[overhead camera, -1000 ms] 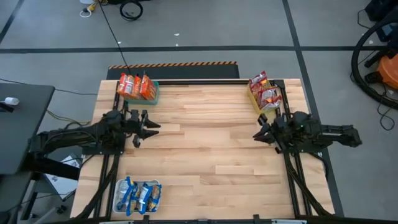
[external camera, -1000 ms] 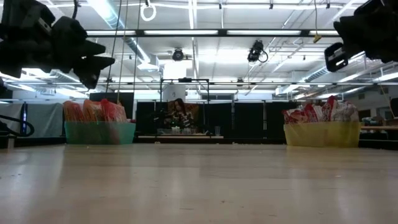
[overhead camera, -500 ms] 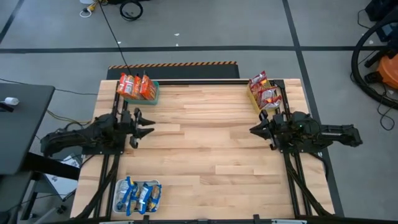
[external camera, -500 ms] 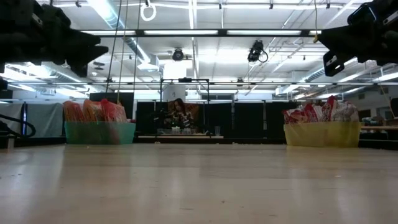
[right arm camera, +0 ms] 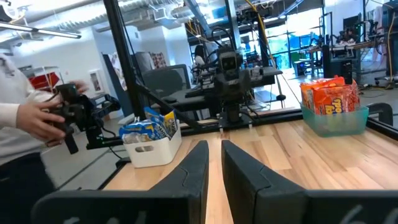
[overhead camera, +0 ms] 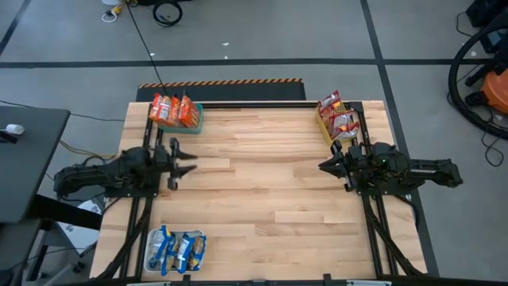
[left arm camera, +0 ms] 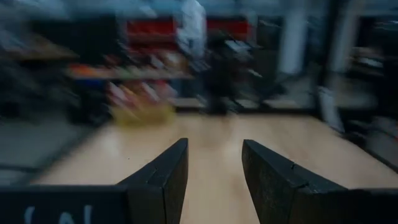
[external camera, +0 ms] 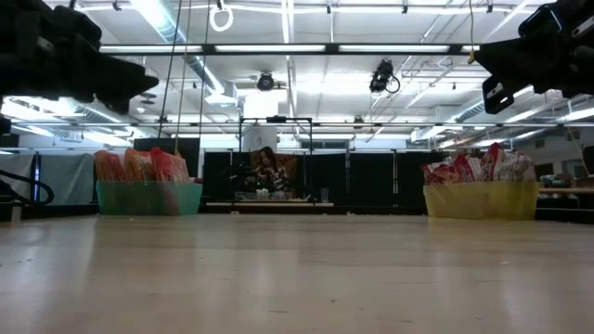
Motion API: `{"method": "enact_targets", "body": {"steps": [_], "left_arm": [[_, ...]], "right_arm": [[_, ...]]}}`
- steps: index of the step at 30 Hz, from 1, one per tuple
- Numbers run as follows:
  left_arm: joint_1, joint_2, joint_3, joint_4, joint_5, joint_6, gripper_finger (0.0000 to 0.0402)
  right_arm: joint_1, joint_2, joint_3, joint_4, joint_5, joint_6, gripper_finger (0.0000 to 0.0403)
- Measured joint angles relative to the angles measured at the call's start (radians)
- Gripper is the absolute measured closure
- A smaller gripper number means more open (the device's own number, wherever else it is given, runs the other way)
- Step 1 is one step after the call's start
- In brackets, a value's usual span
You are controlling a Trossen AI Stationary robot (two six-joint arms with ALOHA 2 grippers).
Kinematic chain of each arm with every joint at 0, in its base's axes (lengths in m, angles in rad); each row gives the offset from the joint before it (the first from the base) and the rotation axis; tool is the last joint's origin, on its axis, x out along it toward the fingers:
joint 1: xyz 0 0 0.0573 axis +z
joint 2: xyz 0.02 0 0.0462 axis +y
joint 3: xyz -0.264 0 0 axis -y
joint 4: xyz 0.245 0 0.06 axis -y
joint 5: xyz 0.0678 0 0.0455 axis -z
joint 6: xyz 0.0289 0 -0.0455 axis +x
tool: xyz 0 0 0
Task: Sort Maruchan noodles
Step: Return to Home Position
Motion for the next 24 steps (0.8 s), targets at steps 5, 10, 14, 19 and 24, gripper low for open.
{"method": "enact_targets", "body": {"steps": [5,10,14,19,24], "left_arm": [[0.000,0.004,0.000,-0.059,0.104,-0.007,0.0246],[-0.095,-0.021,0.001,-0.091,-0.030,0.037,0.0246],[-0.175,-0.023,0.001,-0.093,-0.021,0.066,0.0246],[-0.194,-0.020,0.000,-0.076,-0.032,0.033,0.0246],[-0.195,-0.013,0.000,-0.017,-0.031,0.029,0.0246]], "right_arm": [[0.000,0.000,0.000,0.000,0.000,0.000,0.0353],[0.000,0.000,0.000,0.000,-0.001,0.000,0.0353],[0.000,0.000,0.000,0.000,-0.001,0.000,0.0353],[0.000,0.000,0.000,0.001,-0.001,0.000,0.0353],[0.000,0.000,0.000,0.000,-0.001,0.000,0.0353]]}}
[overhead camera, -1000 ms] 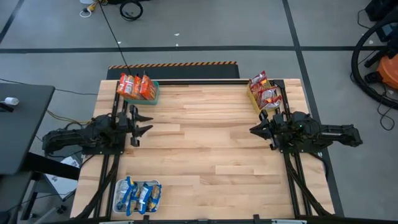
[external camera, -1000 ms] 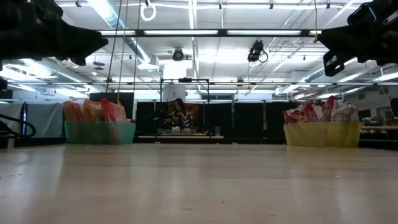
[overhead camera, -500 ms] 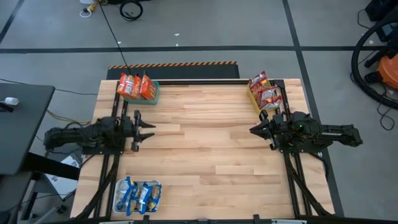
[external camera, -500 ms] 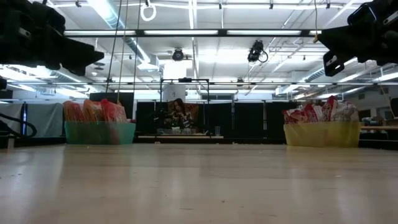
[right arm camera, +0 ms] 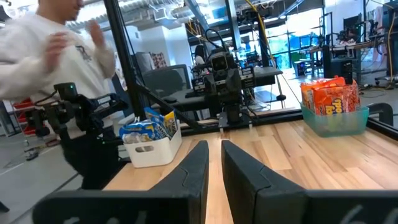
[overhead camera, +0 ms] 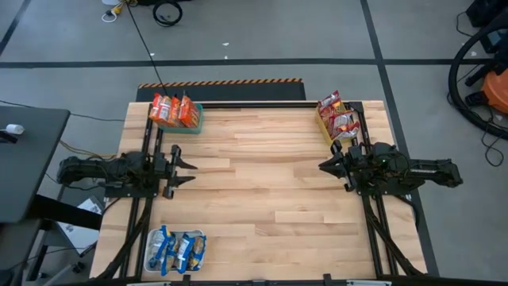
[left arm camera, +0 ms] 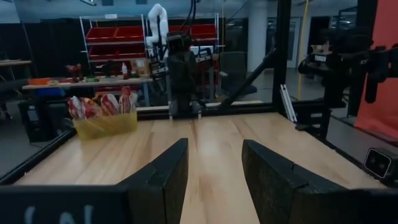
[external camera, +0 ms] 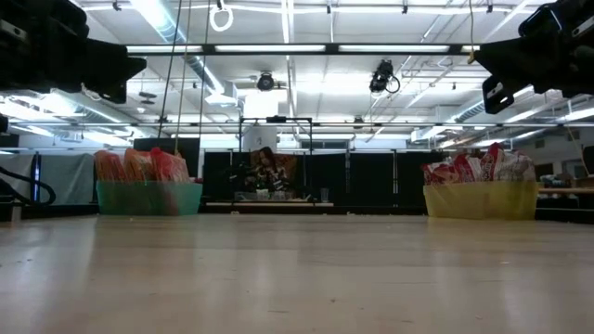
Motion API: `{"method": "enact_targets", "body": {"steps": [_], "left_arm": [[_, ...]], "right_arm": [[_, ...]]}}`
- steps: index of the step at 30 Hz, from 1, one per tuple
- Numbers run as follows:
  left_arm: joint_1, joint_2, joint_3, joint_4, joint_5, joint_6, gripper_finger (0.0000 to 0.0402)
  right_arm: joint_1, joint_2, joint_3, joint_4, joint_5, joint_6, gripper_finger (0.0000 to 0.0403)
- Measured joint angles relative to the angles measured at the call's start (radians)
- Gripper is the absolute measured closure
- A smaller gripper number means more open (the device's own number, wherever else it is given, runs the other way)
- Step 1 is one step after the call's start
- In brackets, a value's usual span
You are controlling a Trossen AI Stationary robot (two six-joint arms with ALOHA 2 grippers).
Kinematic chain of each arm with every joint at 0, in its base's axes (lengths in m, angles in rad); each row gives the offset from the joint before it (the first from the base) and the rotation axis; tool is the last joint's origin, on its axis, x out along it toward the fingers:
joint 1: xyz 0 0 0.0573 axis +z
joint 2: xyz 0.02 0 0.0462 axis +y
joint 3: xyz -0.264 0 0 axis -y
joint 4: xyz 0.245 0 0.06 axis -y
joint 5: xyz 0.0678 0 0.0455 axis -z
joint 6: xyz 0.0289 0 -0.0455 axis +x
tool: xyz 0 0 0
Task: Sort Maruchan noodles
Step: Return to Home Position
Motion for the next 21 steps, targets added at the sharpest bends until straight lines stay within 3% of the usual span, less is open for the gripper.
{"method": "enact_targets", "body": {"steps": [21], "left_arm": [[0.000,0.000,0.000,0.010,-0.003,0.003,0.0246]], "right_arm": [[0.000,0.000,0.000,0.000,0.000,0.000,0.0353]]}}
